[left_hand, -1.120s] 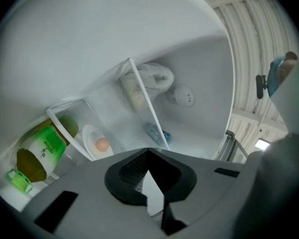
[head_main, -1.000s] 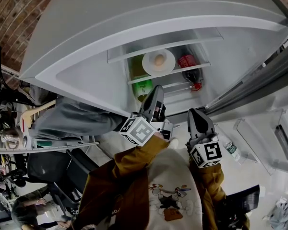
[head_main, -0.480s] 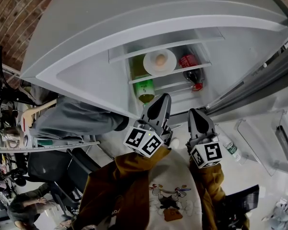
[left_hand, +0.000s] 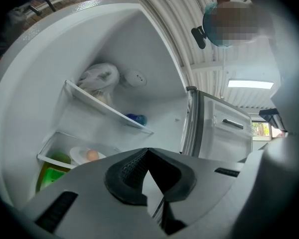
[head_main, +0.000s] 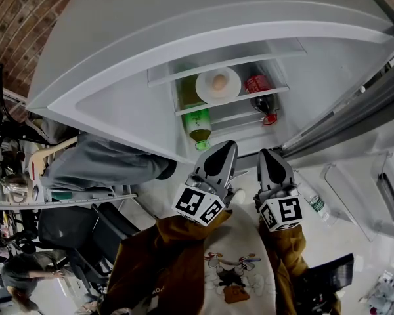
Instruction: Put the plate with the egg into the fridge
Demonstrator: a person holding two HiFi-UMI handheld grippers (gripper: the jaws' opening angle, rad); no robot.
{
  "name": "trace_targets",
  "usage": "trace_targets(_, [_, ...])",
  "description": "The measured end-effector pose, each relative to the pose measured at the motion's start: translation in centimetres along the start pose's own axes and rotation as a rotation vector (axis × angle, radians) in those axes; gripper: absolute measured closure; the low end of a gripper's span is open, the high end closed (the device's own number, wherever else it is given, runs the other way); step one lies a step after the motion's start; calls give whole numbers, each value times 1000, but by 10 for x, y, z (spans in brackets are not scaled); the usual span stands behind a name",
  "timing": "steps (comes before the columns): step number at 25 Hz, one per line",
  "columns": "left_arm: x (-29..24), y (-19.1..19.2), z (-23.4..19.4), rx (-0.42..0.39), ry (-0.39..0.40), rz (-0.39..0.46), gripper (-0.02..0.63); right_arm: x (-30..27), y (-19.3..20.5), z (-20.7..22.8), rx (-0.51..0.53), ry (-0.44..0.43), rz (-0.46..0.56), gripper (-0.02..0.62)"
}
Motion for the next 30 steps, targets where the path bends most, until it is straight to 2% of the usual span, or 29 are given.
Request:
trace_targets(6, [7,16,-5,-39,-24,-50,600,3,-4,-3,38,12,39,592])
trace_targets(12, [13,28,-10,-35,-58,-88,598,6,-4,-3,56,29,44,592])
trace_targets(30, [20,39,-2,-45,-56,-120,599,14,-4,-4,75,38,35,592])
Point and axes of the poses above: the fingertips, and each gripper's own axes: x backward along the fingers, z to its right, y out of its underside, the point moved 2 cm from there along x, backward along the fingers, and after that the axes turned 4 degrees about -x, right-handed, at the moved point
